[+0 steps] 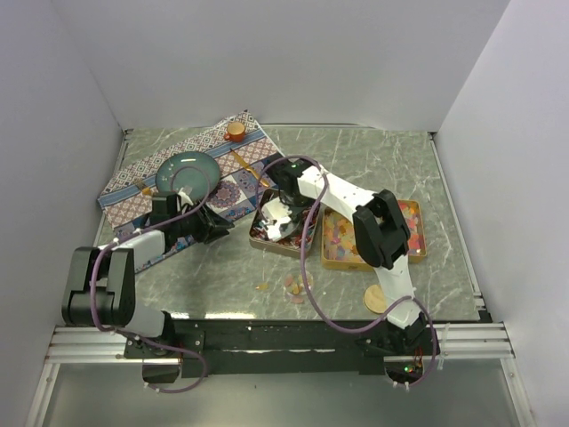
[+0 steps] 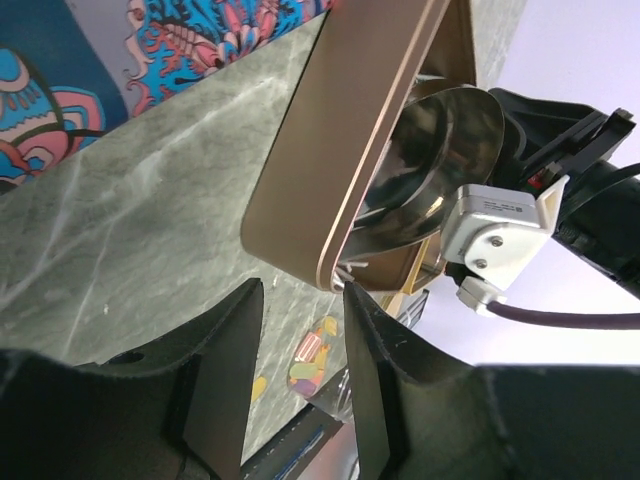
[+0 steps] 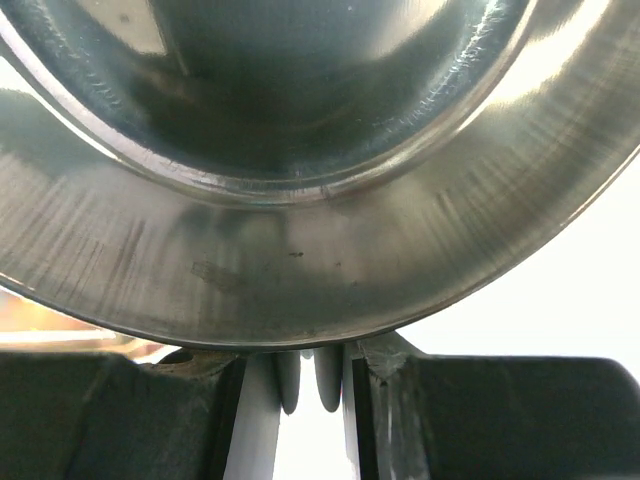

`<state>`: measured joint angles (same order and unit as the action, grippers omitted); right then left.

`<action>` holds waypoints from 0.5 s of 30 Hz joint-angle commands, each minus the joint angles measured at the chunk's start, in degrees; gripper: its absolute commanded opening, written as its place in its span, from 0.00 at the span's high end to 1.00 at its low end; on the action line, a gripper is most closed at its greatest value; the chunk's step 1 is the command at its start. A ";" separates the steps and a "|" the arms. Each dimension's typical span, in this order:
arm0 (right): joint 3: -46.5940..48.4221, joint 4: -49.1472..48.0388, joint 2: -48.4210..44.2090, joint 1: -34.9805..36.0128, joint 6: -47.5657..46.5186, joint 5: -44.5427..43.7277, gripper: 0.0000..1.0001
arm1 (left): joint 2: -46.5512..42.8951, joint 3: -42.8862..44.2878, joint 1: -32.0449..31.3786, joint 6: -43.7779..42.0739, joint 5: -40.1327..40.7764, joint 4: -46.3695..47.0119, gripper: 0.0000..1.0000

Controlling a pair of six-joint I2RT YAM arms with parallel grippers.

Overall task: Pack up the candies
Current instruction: Scoop the fake candies from the storage box.

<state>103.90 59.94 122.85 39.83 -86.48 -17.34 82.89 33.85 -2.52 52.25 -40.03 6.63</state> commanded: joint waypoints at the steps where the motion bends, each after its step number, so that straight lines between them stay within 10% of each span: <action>1: 0.79 1.06 0.73 0.33 5.00 8.01 1.00 | 1.22 2.54 -0.29 -1.36 0.39 0.14 0.57; 15: -11.52 -9.31 -6.47 -2.74 10.54 23.13 1.00 | 6.40 9.04 -0.29 -4.26 0.39 -4.87 0.57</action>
<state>96.18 52.34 118.50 37.60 -80.36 -5.80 87.83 39.92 -2.57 50.06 -39.59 3.14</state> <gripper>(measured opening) 0.300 0.435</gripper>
